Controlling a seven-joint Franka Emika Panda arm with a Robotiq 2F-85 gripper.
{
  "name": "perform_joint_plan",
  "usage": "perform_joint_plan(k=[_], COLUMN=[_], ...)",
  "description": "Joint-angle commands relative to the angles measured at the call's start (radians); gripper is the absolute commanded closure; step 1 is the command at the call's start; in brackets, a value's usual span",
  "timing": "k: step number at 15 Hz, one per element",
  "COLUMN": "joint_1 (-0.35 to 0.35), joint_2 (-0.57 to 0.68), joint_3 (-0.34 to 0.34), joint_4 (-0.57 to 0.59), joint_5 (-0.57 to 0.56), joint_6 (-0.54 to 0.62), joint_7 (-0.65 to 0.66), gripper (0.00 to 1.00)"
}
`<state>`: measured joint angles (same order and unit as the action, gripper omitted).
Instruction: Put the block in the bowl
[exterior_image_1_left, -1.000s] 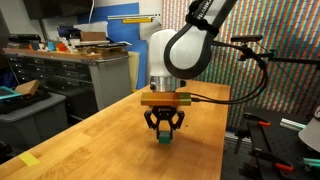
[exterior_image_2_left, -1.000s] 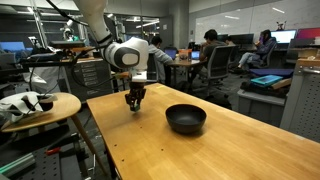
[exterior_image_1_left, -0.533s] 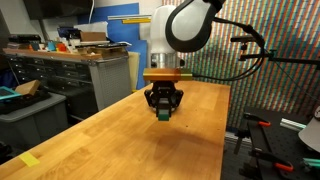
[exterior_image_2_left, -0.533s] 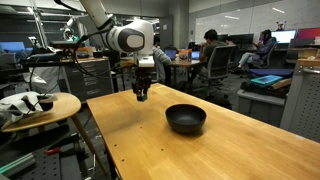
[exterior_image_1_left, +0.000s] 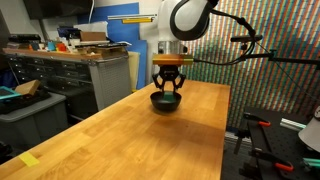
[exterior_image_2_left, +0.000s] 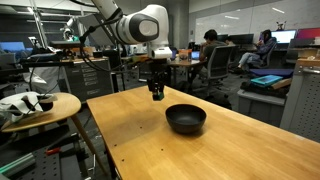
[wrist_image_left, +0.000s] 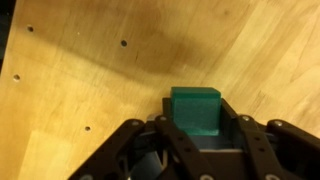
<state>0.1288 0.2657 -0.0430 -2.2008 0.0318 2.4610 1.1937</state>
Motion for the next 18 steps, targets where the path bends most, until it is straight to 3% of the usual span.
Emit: perform_joint_plan(k=[1, 12, 18], joint_1=[-0.040, -0.139, -0.143], joint_2=[0.026, 0.266, 0.377], joint_3=[-0.032, -0.049, -0.058], joint_4=[0.044, 0.216, 0.296], joint_5=[-0.037, 0.045, 0.093], joint_6=[0.011, 0.124, 0.121], joint_7=[-0.034, -0.196, -0.243], gripper=[0.79, 0.79, 0.79])
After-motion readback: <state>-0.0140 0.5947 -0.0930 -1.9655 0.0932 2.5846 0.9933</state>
